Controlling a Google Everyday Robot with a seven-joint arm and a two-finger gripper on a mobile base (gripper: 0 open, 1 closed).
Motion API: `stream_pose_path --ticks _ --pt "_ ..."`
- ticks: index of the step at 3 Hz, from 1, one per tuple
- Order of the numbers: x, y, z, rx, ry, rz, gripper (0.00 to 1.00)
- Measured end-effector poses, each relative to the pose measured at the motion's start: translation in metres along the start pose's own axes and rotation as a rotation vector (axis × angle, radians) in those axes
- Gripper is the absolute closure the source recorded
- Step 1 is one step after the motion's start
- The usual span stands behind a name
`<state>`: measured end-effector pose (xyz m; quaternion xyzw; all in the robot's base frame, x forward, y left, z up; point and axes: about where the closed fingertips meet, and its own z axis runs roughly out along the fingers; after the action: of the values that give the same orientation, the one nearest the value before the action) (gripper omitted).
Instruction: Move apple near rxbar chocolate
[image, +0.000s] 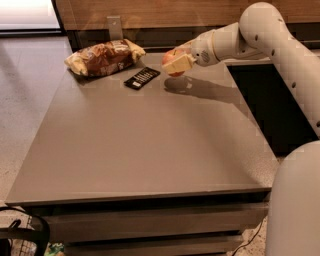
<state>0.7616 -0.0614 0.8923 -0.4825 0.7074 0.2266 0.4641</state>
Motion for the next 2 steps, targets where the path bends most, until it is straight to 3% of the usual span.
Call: stream_pose_path --ticks 1,2 --pt "0.023 -0.009 0.026 0.000 -0.040 -0.003 1.00" --pt "0.035 -0.006 0.043 -0.003 -0.032 -0.009 1.00"
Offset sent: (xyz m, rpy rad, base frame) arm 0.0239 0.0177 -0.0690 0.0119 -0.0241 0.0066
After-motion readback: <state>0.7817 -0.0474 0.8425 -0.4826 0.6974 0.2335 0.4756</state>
